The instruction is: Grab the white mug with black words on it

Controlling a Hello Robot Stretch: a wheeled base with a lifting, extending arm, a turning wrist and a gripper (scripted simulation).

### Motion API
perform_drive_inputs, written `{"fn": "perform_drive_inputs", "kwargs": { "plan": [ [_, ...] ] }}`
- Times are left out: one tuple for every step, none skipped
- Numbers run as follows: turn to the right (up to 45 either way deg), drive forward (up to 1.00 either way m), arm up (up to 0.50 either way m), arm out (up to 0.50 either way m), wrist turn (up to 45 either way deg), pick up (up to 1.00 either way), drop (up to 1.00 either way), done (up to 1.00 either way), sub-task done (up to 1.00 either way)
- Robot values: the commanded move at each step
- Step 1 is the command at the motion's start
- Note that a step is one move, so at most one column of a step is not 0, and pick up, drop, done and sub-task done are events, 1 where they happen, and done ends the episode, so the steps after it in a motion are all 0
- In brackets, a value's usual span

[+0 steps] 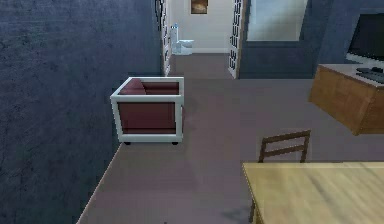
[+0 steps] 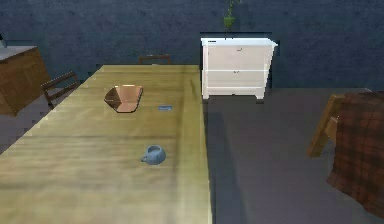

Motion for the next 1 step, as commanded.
{"fn": "perform_drive_inputs", "kwargs": {
  "plan": [
    [0.0, 0.0, 0.5, 0.0, 0.0, 0.0, 0.0, 0.0, 0.0]
  ]
}}
